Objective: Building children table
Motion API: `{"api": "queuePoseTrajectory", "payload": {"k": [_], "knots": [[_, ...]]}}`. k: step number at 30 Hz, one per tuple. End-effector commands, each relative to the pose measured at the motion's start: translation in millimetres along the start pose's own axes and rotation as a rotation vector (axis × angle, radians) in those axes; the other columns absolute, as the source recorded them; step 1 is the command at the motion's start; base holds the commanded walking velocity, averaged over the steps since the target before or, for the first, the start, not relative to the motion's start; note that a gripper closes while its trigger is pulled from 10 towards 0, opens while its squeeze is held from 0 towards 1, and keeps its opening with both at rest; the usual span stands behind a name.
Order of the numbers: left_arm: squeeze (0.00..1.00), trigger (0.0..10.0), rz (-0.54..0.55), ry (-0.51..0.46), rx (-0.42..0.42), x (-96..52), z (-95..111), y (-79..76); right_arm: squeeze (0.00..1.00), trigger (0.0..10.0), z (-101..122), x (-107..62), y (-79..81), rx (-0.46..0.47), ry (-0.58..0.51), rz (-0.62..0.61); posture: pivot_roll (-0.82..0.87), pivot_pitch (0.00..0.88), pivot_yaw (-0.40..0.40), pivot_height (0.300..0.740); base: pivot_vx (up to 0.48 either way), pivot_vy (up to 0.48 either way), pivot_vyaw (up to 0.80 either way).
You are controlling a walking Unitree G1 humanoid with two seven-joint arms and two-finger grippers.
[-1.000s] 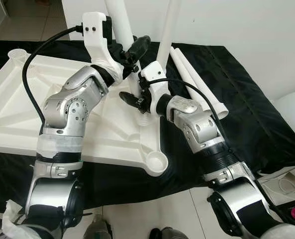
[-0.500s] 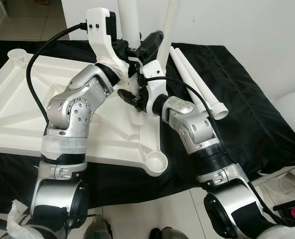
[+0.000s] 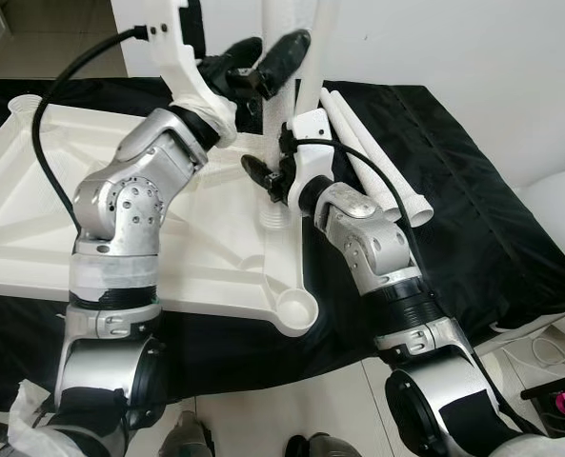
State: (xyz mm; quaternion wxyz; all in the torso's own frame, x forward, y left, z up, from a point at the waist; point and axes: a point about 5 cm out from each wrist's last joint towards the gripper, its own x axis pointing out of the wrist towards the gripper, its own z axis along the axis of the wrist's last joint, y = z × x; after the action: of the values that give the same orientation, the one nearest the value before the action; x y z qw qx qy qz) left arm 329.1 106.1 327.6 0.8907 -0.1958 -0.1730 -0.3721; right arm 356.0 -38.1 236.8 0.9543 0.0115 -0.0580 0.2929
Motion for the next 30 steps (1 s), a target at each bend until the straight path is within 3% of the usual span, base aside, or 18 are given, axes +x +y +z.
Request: {"api": "queuePoseTrajectory", "payload": {"k": [1, 3, 10, 16, 17, 18, 19, 21, 24, 25, 26, 28, 29, 30], "knots": [[0.00, 10.0, -0.073, -0.015, -0.002, 2.2, 3, -6.4, 0.00, 10.0, 3, -2.5, -3.3, 0.016, -0.032, -0.020, -0.01, 0.073, -0.056, 0.740, 0.000, 0.000, 0.00], [0.00, 10.0, -0.026, 0.034, 0.048, -11.1, 0, 5.5, 0.00, 10.0, 12, -10.4, -8.9, 0.045, -0.149, -0.078, -0.02, 0.073, -0.017, 0.740, 0.000, 0.000, 0.00], [0.00, 10.0, 0.027, 0.097, 0.134, -31.0, -13, 18.6, 0.00, 10.0, 19, -29.5, -17.3, 0.086, -0.255, -0.134, -0.03, 0.065, -0.001, 0.740, 0.000, 0.000, 0.00], [0.00, 10.0, 0.043, 0.144, 0.125, -41.1, -22, 22.5, 0.00, 10.0, 17, -44.2, -26.1, 0.109, -0.294, -0.176, -0.03, 0.063, 0.007, 0.740, 0.000, 0.000, 0.00], [1.00, 10.0, 0.025, 0.193, 0.135, -48.3, -30, 21.3, 0.00, 10.0, 17, -52.7, -31.3, 0.123, -0.322, -0.203, -0.02, 0.063, 0.011, 0.740, 0.000, 0.000, 0.00], [1.00, 10.0, 0.025, 0.193, 0.135, -48.3, -30, 21.3, 0.00, 10.0, 17, -52.7, -31.3, 0.123, -0.322, -0.203, -0.02, 0.063, 0.011, 0.740, 0.000, 0.000, 0.00], [1.00, 10.0, -0.003, 0.297, 0.193, -62.0, -45, 18.4, 0.00, 10.0, 14, -63.2, -38.6, 0.141, -0.340, -0.246, -0.03, 0.065, 0.018, 0.740, 0.000, 0.000, 0.00], [0.95, 10.0, -0.015, 0.329, 0.211, -67.1, -50, 17.3, 0.00, 10.0, 12, -65.8, -40.2, 0.140, -0.333, -0.256, -0.03, 0.067, 0.020, 0.740, 0.000, 0.000, 0.00], [0.95, 10.0, -0.020, 0.342, 0.218, -69.6, -52, 16.9, 0.00, 10.0, 11, -67.1, -40.8, 0.137, -0.327, -0.262, -0.03, 0.068, 0.020, 0.740, 0.000, 0.000, 0.00], [0.00, 10.0, -0.057, 0.368, 0.206, -74.8, -55, 14.5, 0.00, 10.0, 9, -69.0, -41.4, 0.135, -0.320, -0.264, -0.03, 0.070, 0.020, 0.740, 0.000, 0.000, 0.00], [0.00, 10.0, -0.057, 0.368, 0.206, -74.8, -55, 14.5, 0.00, 10.0, 9, -69.0, -41.4, 0.135, -0.320, -0.264, -0.03, 0.070, 0.020, 0.740, 0.000, 0.000, 0.00], [0.00, 10.0, -0.162, 0.447, 0.220, -92.0, -60, 7.7, 0.00, 10.0, 5, -74.8, -42.5, 0.116, -0.300, -0.266, -0.04, 0.075, 0.021, 0.740, 0.000, 0.000, 0.00], [0.00, 10.0, -0.162, 0.447, 0.220, -92.0, -60, 7.7, 0.00, 10.0, 5, -74.8, -42.5, 0.116, -0.300, -0.266, -0.04, 0.075, 0.021, 0.740, 0.000, 0.000, 0.00], [0.00, 10.0, -0.200, 0.507, 0.236, -100.4, -65, 5.9, 0.00, 10.0, 5, -77.3, -44.2, 0.104, -0.295, -0.268, -0.04, 0.083, 0.022, 0.740, 0.000, 0.000, 0.00]]}}
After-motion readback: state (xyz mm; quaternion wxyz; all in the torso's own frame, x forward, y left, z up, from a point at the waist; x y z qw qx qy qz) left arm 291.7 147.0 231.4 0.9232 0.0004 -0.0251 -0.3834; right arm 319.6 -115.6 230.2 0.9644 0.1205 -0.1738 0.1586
